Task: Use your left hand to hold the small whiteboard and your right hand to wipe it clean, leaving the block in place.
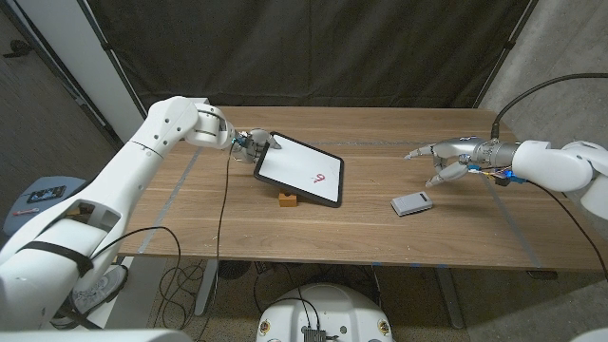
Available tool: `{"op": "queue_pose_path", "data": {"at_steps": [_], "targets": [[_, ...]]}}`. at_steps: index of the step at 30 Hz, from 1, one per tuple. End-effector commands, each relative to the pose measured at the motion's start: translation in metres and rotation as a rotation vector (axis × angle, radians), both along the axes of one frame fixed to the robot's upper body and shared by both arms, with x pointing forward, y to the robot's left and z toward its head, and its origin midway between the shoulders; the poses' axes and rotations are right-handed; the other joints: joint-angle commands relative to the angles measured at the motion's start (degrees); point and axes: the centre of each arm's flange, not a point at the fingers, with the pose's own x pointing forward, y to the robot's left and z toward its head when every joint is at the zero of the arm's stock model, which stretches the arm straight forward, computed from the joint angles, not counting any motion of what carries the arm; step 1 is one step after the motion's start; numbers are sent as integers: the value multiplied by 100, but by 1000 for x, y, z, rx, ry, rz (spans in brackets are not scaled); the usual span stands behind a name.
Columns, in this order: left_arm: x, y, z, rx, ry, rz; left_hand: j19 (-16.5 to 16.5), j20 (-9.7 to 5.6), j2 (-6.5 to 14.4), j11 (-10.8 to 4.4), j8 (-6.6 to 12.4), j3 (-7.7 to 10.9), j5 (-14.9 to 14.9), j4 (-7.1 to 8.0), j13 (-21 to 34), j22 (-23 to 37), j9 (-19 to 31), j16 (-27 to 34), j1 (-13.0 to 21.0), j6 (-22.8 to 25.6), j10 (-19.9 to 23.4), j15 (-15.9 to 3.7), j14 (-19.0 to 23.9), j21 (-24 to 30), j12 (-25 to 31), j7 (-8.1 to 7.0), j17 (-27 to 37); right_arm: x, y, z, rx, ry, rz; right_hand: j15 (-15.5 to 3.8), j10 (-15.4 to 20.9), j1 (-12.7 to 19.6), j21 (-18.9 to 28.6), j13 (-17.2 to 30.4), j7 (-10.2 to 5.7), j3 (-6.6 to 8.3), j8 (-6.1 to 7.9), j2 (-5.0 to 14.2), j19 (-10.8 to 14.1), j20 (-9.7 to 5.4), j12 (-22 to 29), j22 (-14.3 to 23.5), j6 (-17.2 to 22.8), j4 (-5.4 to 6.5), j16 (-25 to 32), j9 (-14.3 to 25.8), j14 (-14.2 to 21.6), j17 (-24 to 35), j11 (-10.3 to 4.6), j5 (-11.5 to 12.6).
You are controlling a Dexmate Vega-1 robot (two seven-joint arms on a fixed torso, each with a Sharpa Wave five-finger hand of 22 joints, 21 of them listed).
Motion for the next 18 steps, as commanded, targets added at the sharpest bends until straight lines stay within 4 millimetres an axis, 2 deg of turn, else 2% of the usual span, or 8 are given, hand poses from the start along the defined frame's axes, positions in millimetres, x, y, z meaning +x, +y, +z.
{"op": "queue_pose_path", "data": {"at_steps": [1, 18], "targets": [[-3, -1, -4, -13, -5, 13, -25, -13, -1, -2, -10, 3, 21, -5, 23, 11, 12, -17, 27, 26, 4, -39, 13, -27, 4, -40, 5, -8, 6, -8, -62, -10, -18, -909, 103, 119, 56, 18, -3, -12, 18, 13, 49, -12, 63, 15, 37, 5, 81, 16, 75, 26, 2, 54], [-3, -6, -11, -40, -1, 15, -28, -4, -4, -4, -9, 3, 22, -16, 22, 12, 12, -17, 40, 28, 7, -48, 11, -30, 5, -37, 5, -15, 19, -19, -118, -24, -55, -910, 255, 258, 171, 45, -2, -58, -3, 6, 82, -3, 101, 29, 54, 28, 258, 17, 114, 68, 0, 59]]}}
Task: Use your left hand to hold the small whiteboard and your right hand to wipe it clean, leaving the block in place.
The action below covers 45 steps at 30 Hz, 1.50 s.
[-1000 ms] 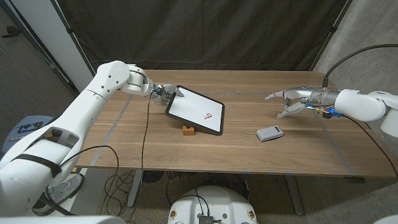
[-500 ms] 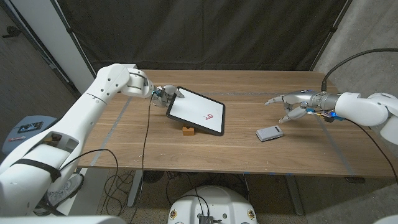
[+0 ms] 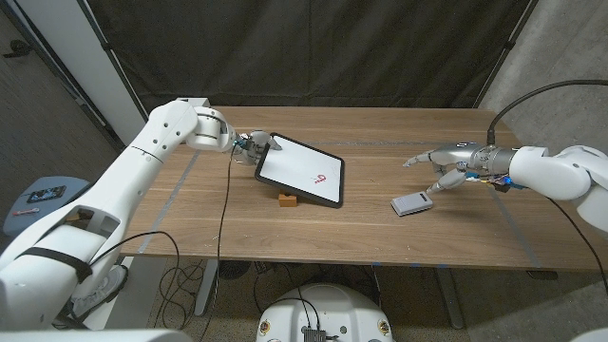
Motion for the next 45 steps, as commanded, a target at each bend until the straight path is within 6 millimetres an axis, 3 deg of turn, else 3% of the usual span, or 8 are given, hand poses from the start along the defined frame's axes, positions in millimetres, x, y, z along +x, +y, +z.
{"op": "queue_pose_path", "data": {"at_steps": [1, 10, 16, 29, 45], "targets": [[0, -4, -6, -16, 3, 2, -32, -7, -3, -1, -9, 4, 22, -17, 22, 12, 12, -16, 42, 14, 4, -44, 12, -32, 3, -28, 5, -5, 9, -8, -45, -19, -25, -909, 104, 96, 68, 21, -32, -44, -5, 4, 73, 4, 46, 31, 18, 14, 77, 17, 53, 19, -15, 59], [-1, -4, -8, -29, 1, 11, -33, -6, -6, 73, -7, 0, 22, -15, 21, 13, 12, -15, 43, 20, 2, -29, 11, -33, 3, -24, 6, -3, 14, -14, -73, -38, -42, -887, 176, 91, 137, 40, -26, -119, -65, -35, 81, 17, 58, 38, -103, 52, 196, 11, 84, 42, -21, 38], [-2, -4, -12, -49, 3, 18, -28, -9, 0, 37, -6, -3, 21, -2, 21, 13, 12, -12, 33, 21, -7, -29, 17, -32, -1, -31, 8, -2, 17, -18, -94, -39, -39, -881, 194, 32, 178, 55, -26, -198, -90, -81, 71, 18, 54, 40, -171, 89, 265, 10, 74, 52, -19, 3], [-2, -6, -12, -52, -5, 16, -43, -11, -4, 15, -7, -3, 22, -8, 19, 14, 13, -17, 37, 21, -8, -40, 8, -39, -2, -35, 6, -2, 24, -25, -107, -71, -22, -918, 325, 196, 273, 83, -32, -215, -99, -75, 107, 7, 87, 42, -250, 46, 397, 15, 99, 65, -66, 3], [-8, -6, -16, -61, -10, 26, -55, 3, -5, 7, -5, -8, 22, -4, 18, 15, 13, -14, 36, 27, -14, -23, 10, -45, -3, -45, 7, 14, 26, -35, -149, -45, -11, -920, 324, 423, 362, 122, -32, -215, -43, -54, 60, -5, 66, 48, -160, 13, 527, 33, 67, 74, -38, -8]]}}
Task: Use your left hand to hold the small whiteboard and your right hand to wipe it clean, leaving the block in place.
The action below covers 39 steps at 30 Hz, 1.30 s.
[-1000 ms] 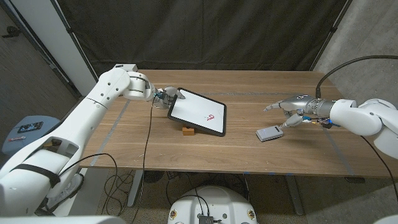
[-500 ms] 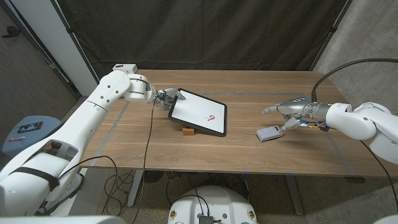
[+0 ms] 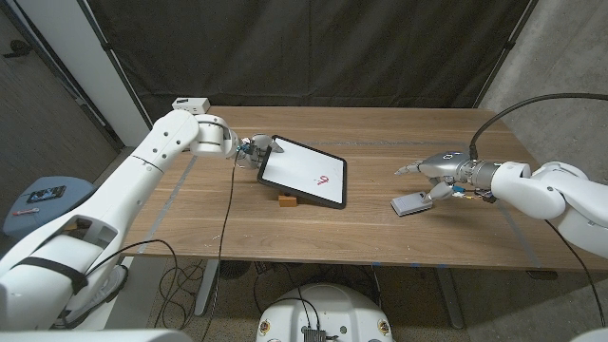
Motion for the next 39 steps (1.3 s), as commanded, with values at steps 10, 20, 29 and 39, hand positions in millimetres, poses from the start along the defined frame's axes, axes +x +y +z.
{"op": "queue_pose_path", "data": {"at_steps": [10, 20, 29, 39], "targets": [[-7, 0, -6, -9, -5, 9, -33, 31, -7, -29, -8, -7, 24, -6, 18, 15, 13, -17, 37, 20, 12, -21, 8, -11, -2, -42, 5, 6, 3, -8, -44, 33, -13, -915, -73, 200, 96, 46, -19, -29, 49, -72, -67, 18, -16, 25, 63, -40, 113, 41, -90, 27, 66, -4], [-8, -2, -8, -12, -5, 5, -35, 32, -8, -31, -6, -9, 24, -4, 18, 16, 13, -17, 34, 25, 7, -33, 8, -12, -4, -50, 4, 6, 4, -9, -38, 44, -31, -914, -26, 230, 135, 64, -18, -53, 51, -79, -75, 6, -2, 25, 65, -22, 168, 45, -108, 33, 57, 0], [-8, -4, -9, -5, -3, 2, -47, 35, -13, -45, -8, -12, 25, -3, 17, 16, 14, -24, 29, 22, 6, -20, -8, -18, -4, -51, 3, 8, 9, -14, -24, 51, -47, -910, 114, 257, 206, 98, -17, -91, 63, -68, -75, 11, 46, 25, 95, 13, 278, 53, -94, 42, 16, 5], [-8, -4, -6, 0, -15, 2, -55, 42, -13, -53, -8, -18, 25, 3, 17, 16, 14, -20, 20, 20, -8, -22, -7, -22, -9, -63, 5, 10, 13, -19, -35, 43, -44, -920, 134, 298, 250, 121, -17, -105, 76, -54, -81, 5, 49, 23, 131, 16, 342, 58, -97, 43, -8, 7]]}}
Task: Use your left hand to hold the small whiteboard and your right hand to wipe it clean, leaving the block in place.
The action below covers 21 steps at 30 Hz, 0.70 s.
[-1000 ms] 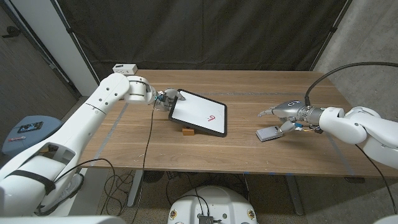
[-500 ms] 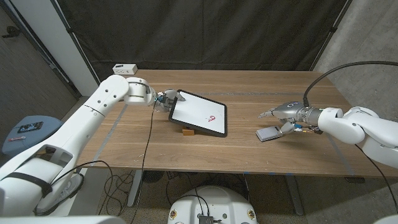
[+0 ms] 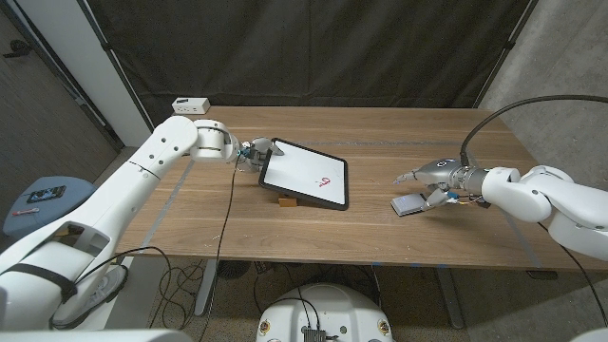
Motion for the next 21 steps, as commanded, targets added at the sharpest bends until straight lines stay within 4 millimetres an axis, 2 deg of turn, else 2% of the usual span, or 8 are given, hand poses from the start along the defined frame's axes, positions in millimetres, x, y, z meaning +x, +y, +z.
{"op": "queue_pose_path", "data": {"at_steps": [1, 21], "targets": [[-1, 0, 2, 3, -10, -4, -24, 11, -13, -31, -7, -18, 25, 3, 17, 16, 14, 1, 20, 22, 1, -20, -9, -22, -10, -63, 4, 3, 5, -4, -8, -10, -2, -894, 75, 93, 55, 30, -37, -35, 52, 0, -35, 4, 50, 24, 51, -12, 58, 31, -25, 19, -19, 7], [-4, 6, -4, -6, -11, 4, -42, 11, -13, -37, -8, -20, 28, -3, 16, 16, 14, 4, 22, 17, -5, -26, -13, -32, -11, -65, 4, 9, -1, -12, -28, -38, -11, -912, 155, 347, 192, 98, -36, -26, 86, 28, -25, -35, 71, 19, 169, -52, 201, 44, -26, 2, -69, 3]]}}
